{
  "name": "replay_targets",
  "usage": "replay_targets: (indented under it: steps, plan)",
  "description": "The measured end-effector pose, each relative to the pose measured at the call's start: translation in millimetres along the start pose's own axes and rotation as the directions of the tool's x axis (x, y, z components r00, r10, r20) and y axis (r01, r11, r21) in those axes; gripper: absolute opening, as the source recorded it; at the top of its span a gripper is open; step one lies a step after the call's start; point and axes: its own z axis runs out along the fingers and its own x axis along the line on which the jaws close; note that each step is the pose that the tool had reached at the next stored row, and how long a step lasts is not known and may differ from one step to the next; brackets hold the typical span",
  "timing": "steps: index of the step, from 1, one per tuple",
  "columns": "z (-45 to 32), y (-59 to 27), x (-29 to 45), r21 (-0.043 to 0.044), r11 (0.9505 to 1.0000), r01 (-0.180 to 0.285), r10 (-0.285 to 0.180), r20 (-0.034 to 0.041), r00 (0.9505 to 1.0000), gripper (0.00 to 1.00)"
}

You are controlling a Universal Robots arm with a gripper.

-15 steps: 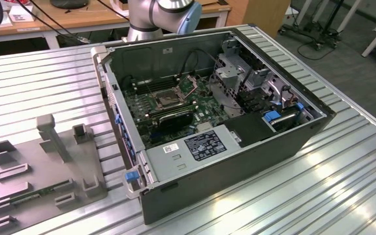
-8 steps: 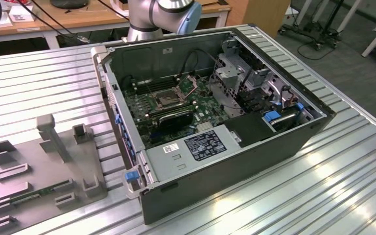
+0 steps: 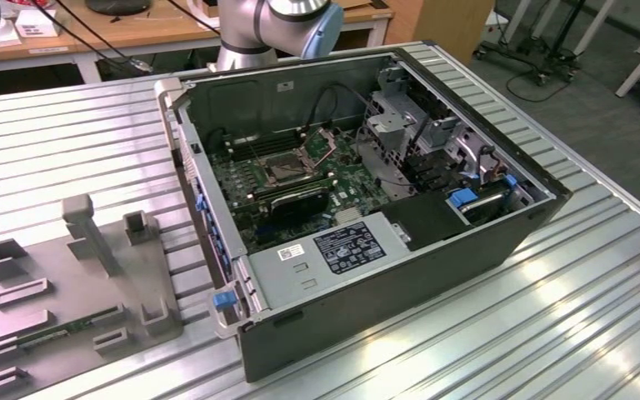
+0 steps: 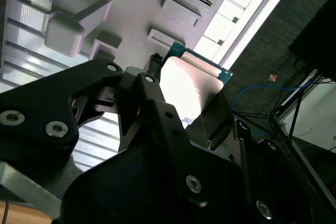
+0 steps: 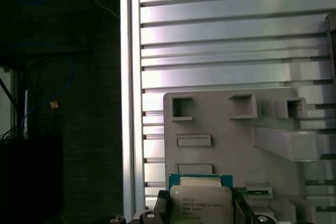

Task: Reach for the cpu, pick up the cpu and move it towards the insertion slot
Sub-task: 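Pick up the cpu and move it towards the insertion slot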

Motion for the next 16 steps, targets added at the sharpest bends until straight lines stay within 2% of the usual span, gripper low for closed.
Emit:
replay_targets:
  steps: [16]
  plan:
    - [-10.3,0.5,0.1,0.0,1.0,0.0,0.0,-0.0001,1.0,0.55]
